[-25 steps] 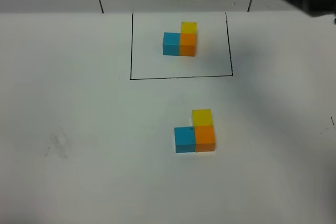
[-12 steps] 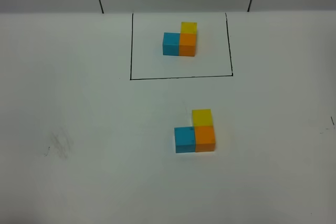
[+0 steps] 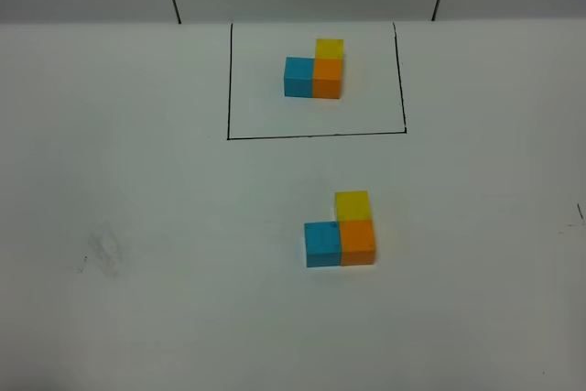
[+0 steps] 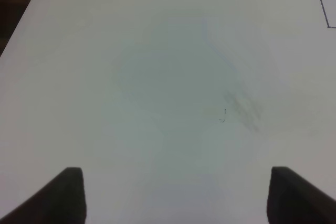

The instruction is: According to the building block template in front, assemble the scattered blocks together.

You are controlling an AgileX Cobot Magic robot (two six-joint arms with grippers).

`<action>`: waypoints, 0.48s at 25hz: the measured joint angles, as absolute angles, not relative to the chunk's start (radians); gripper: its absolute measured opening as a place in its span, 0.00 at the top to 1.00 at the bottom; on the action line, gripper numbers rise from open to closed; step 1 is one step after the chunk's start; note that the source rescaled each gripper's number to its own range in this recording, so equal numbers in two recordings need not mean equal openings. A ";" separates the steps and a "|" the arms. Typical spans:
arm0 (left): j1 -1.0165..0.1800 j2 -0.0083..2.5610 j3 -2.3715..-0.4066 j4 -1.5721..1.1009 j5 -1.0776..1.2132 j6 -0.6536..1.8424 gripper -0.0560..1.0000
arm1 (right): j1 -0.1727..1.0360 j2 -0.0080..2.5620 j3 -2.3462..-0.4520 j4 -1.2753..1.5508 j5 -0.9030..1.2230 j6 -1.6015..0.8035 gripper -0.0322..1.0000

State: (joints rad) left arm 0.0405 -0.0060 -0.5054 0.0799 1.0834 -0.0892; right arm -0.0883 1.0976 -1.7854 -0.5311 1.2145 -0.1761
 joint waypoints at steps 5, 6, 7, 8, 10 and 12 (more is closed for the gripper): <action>0.040 -0.006 -0.505 0.080 1.083 -0.089 0.38 | -0.091 0.805 -1.594 -0.447 1.215 -0.191 0.14; 0.040 -0.006 -0.505 0.080 1.083 -0.089 0.38 | -0.091 0.736 -1.535 -0.434 1.217 -0.193 0.14; 0.040 -0.006 -0.505 0.080 1.083 -0.089 0.38 | -0.091 0.669 -1.484 -0.423 1.218 -0.192 0.14; 0.040 -0.006 -0.505 0.080 1.083 -0.089 0.38 | -0.091 0.613 -1.419 -0.411 1.218 -0.184 0.15; 0.040 -0.006 -0.505 0.080 1.083 -0.089 0.38 | -0.082 0.478 -1.284 -0.389 1.193 -0.153 0.15; 0.040 -0.006 -0.505 0.080 1.083 -0.089 0.38 | -0.048 0.357 -1.162 -0.366 1.147 -0.122 0.15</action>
State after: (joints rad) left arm 0.0405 -0.0060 -0.5054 0.0799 1.0834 -0.0892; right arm -0.0476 0.3572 -1.1623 -0.3660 1.1472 -0.1224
